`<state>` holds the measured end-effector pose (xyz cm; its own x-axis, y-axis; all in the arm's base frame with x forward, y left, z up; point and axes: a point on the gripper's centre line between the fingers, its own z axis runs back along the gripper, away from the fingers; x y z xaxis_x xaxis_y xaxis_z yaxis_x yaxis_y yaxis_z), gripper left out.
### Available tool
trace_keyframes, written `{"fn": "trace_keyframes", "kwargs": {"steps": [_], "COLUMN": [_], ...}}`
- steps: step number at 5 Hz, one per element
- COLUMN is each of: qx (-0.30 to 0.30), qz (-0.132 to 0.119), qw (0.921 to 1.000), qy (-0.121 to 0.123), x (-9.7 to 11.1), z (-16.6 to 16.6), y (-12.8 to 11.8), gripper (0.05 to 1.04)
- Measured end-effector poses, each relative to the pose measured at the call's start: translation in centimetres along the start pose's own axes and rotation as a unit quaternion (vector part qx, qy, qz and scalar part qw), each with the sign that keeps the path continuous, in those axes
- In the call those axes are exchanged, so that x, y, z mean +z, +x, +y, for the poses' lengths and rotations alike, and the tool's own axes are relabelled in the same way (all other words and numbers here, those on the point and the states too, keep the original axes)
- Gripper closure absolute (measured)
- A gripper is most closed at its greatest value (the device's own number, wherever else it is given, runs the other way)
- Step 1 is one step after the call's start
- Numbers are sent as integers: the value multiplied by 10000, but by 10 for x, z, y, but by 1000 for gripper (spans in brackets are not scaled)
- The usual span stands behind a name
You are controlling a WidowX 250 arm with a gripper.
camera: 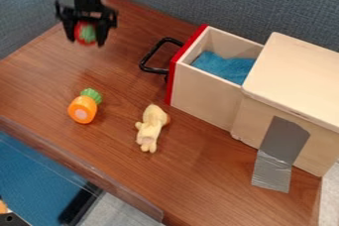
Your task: Put the red fruit on the drawer
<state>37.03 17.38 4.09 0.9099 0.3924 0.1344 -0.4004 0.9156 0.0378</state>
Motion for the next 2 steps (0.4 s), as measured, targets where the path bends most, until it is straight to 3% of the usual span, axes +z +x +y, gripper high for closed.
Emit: {"fn": "trace_keyframes", "kwargs": {"steps": [1,2], "qx": [-171,-442], "qz": [-128,-139], "qw": [9996,9980], "qy": [-185,-428], "x": [43,72], "z": [-25,-56], "y": [-9,-17], "gripper": [313,313]}}
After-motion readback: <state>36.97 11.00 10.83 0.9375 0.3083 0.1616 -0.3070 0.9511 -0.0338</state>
